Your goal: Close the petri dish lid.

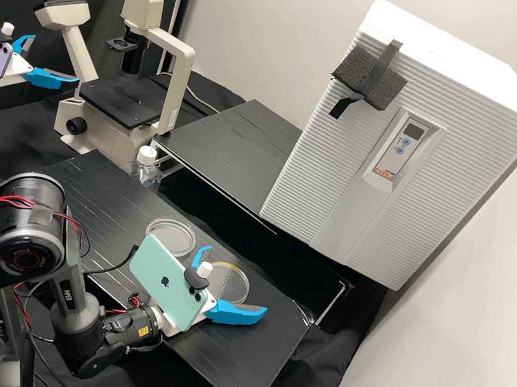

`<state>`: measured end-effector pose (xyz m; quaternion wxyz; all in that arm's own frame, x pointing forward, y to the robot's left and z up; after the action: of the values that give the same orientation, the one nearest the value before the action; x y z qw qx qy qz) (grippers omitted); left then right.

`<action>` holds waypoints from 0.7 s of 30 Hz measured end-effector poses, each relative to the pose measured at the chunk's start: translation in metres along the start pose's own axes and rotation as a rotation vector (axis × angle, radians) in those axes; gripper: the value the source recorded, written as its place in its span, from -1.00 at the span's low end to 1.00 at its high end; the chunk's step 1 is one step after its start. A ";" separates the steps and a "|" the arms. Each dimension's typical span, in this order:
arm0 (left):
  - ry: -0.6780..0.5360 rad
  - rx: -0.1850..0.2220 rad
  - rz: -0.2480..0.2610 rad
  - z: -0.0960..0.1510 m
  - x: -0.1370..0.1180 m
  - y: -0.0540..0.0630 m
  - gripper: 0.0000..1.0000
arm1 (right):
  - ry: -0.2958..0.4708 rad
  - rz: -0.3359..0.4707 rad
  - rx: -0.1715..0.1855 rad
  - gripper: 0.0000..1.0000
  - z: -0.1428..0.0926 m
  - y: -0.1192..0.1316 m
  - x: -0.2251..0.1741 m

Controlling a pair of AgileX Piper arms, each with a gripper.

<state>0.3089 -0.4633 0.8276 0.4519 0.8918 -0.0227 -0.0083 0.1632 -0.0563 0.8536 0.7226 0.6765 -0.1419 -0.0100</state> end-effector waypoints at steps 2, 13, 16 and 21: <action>0.000 0.000 0.000 0.000 0.000 0.000 1.00 | 0.003 -0.003 -0.002 -1.00 0.000 0.000 0.000; 0.000 0.000 0.000 0.000 0.000 0.000 1.00 | 0.002 -0.005 0.000 -1.00 0.000 -0.001 0.000; 0.000 0.000 0.000 0.000 0.000 0.000 1.00 | 0.000 -0.007 0.002 -1.00 0.001 -0.001 0.000; 0.000 0.000 0.000 0.000 0.000 0.000 1.00 | 0.000 -0.007 0.004 -1.00 0.001 -0.001 0.000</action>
<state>0.3089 -0.4633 0.8276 0.4519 0.8918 -0.0227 -0.0083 0.1634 -0.0572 0.8527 0.7213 0.6783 -0.1396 -0.0124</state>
